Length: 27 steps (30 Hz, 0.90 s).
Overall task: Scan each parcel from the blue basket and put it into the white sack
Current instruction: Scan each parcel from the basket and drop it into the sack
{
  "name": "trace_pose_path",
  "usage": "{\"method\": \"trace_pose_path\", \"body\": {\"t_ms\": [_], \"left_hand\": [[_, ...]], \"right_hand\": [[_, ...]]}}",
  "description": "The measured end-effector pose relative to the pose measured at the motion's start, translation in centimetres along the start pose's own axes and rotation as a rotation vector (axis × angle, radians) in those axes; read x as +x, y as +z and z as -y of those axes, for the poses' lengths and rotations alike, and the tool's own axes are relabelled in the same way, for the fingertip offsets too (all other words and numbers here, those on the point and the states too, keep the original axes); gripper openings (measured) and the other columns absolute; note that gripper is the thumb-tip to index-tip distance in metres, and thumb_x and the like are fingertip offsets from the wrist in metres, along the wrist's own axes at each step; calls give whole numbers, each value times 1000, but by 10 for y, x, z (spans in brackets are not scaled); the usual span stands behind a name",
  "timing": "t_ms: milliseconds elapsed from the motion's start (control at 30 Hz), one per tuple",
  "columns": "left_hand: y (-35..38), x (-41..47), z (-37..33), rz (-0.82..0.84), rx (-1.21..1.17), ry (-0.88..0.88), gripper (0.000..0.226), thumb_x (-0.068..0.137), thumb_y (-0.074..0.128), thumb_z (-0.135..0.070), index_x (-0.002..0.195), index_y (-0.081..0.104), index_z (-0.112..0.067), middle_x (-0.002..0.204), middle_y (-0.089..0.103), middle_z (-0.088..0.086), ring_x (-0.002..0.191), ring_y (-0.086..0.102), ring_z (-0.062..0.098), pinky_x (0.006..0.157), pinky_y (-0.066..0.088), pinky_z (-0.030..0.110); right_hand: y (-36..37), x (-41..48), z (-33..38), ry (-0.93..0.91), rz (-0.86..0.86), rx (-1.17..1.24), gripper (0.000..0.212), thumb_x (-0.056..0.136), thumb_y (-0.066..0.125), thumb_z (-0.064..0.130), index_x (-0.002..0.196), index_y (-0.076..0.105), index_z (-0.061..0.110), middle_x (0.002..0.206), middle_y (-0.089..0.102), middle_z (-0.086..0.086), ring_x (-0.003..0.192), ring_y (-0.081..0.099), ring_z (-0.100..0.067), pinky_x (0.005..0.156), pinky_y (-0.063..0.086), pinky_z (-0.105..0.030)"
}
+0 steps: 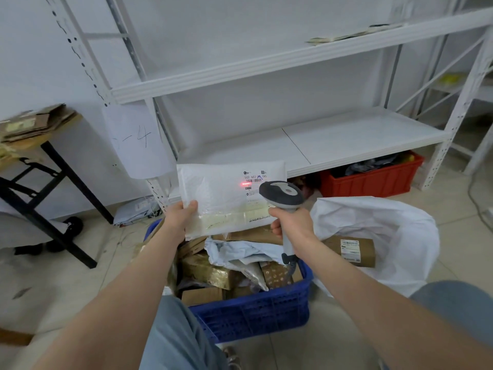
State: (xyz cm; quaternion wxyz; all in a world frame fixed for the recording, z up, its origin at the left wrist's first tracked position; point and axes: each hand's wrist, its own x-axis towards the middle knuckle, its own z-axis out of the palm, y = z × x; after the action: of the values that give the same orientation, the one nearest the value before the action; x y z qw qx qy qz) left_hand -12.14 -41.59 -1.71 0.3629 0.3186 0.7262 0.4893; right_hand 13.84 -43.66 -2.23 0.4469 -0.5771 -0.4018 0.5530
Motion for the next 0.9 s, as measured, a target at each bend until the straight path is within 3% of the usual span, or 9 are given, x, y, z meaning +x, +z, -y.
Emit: {"method": "trace_pose_path", "body": {"t_ms": [433,567,733,833,900], "left_hand": [[1,-7,-5,27,31,-11,17,95,58,-26,104,58,-13,108,64,9,105,61,33,98,47,50],[13,-12,-19,41,102,28,28,94,59,-31,111,59,-9,114,64,11,105,60,32,98,47,50],[74,-22,-52,174,145,130,23,93,61,-26,103,63,-6,103,66,11,96,63,32,89,52,45],[135,-24,-63,270,187,161,20,84,69,-28,84,64,-9,106,69,18,98,66,36,90,53,51],[183,-21,-60,315,236,173,20,83,69,-26,82,63,-7,102,68,20,97,66,35,90,53,50]], "right_hand": [[-5,-5,4,-3,-14,23,14,82,69,17,78,67,4,57,63,-4,48,56,-12,50,46,-24],[-11,1,5,4,-39,96,13,82,69,17,80,65,5,58,64,-5,48,57,-12,50,48,-24],[-38,24,4,21,-110,163,10,84,69,15,81,61,10,65,67,-9,49,56,-15,50,48,-26],[-68,52,-5,35,-206,187,10,82,71,16,81,63,10,70,68,-9,51,58,-16,52,48,-27],[-92,72,-16,62,-277,194,12,81,72,19,82,65,8,72,67,-9,54,60,-18,56,49,-29]]}}
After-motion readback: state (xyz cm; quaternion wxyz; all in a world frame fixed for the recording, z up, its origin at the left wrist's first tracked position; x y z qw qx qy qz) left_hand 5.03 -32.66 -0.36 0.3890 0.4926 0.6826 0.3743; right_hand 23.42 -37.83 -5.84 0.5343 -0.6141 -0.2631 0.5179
